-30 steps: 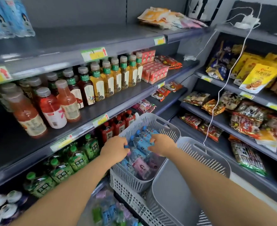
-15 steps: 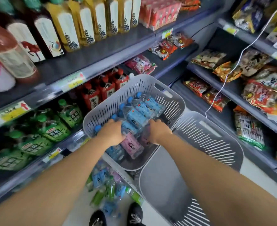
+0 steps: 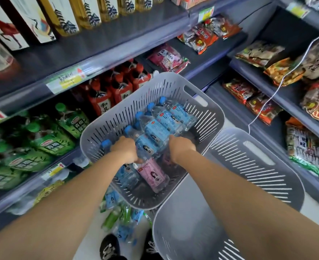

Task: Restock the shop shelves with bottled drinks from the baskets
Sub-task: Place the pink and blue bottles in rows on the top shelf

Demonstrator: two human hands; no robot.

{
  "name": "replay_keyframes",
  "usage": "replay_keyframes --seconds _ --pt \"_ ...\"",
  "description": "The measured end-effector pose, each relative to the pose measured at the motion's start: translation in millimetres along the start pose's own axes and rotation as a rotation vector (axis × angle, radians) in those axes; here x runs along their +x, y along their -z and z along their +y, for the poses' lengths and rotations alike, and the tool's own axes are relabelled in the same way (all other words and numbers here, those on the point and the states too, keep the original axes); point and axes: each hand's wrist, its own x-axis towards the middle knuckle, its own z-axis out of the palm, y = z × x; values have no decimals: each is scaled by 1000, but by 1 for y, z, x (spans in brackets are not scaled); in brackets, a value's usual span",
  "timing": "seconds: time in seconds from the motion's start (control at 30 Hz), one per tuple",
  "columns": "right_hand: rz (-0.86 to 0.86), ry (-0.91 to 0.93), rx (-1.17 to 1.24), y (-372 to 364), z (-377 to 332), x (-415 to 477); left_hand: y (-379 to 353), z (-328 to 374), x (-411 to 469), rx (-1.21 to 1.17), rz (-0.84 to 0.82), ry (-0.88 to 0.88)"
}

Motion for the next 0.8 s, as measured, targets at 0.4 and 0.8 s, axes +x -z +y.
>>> replay_keyframes --seconds 0.4,0.8 --pt "-5 -46 419 8 2 -8 -16 13 -21 -758 68 -61" --pt "-28 128 1484 70 0 -56 58 -1 -99 -1520 163 77"
